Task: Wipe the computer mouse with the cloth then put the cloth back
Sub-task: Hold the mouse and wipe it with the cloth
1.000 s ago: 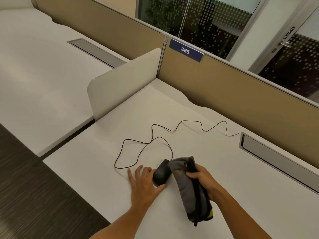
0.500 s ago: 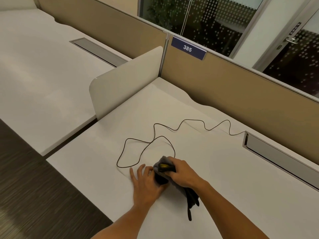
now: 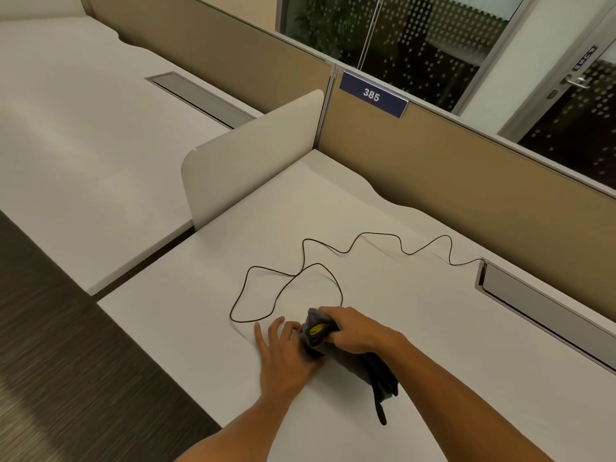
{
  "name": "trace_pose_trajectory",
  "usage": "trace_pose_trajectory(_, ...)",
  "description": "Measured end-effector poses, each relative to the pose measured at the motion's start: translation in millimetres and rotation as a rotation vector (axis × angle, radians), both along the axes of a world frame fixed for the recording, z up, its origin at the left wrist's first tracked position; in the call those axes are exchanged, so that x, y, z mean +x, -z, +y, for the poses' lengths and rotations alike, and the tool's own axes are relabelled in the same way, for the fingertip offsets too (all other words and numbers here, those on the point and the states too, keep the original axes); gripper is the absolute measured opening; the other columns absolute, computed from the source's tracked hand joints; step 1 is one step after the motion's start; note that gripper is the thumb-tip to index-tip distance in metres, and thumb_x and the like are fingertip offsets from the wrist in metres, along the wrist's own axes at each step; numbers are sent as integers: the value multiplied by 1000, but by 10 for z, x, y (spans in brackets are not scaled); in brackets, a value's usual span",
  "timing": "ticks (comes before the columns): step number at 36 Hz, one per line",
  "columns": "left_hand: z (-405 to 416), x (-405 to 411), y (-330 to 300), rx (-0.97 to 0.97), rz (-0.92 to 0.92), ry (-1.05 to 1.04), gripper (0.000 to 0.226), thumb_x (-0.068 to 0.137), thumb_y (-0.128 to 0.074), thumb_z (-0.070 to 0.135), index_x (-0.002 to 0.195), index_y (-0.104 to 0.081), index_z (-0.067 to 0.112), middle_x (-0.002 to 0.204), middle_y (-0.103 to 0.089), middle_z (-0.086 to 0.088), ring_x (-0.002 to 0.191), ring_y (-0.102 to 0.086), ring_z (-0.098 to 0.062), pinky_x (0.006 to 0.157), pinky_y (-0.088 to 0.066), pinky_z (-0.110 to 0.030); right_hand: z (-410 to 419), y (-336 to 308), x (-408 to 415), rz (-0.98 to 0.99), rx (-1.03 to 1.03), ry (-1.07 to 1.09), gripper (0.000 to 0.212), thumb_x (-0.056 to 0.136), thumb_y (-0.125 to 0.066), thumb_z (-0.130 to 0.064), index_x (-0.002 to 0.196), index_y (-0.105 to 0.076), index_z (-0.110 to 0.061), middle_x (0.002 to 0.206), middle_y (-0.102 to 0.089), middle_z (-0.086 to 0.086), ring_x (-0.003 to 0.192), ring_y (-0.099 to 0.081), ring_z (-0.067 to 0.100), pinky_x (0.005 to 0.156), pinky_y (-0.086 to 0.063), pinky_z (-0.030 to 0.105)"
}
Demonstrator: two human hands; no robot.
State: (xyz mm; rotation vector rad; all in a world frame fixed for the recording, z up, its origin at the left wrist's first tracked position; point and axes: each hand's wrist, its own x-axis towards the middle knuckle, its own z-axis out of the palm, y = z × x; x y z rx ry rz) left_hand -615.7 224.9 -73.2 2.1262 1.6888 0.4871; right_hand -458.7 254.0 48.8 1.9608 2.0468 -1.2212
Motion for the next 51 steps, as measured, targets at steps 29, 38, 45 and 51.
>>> trace_pose_trajectory(29, -19, -46, 0, -22, 34, 47, 72, 70, -45, 87, 112, -64, 31, 114, -62, 11, 131, -45, -25, 117, -9, -64, -360, -70, 922, 290, 107, 703, 35, 90, -69, -22, 125, -65, -25, 109, -72, -1, 100, -68, 17, 93, -53, 37)
trace_pose_trajectory(38, -23, -39, -8, 6, 41, 47, 74, 70, -45, 86, 112, -66, 28, 115, -63, 8, 131, -46, -25, 117, -8, -64, -91, 230, 564, 112, 249, 735, 24, 88, -69, -32, 109, -58, -26, 95, -65, -3, 79, -60, 2, 61, -44, 15)
trace_pose_trajectory(45, -22, -37, -35, 17, 53, 44, 72, 69, -50, 83, 111, -67, 27, 114, -65, 6, 128, -50, -27, 114, -15, -66, 100, 387, 270, 1, 274, 729, 35, 84, -73, -21, 115, -59, -14, 105, -61, 5, 87, -62, 19, 69, -51, 24)
trace_pose_trajectory(51, -18, -29, -16, 8, 26, 41, 66, 70, -55, 80, 111, -65, 29, 113, -63, 9, 128, -49, -26, 115, -16, -66, 58, 532, 85, -56, 308, 658, 28, 84, -69, -26, 110, -65, -19, 98, -64, 2, 82, -62, 17, 69, -52, 25)
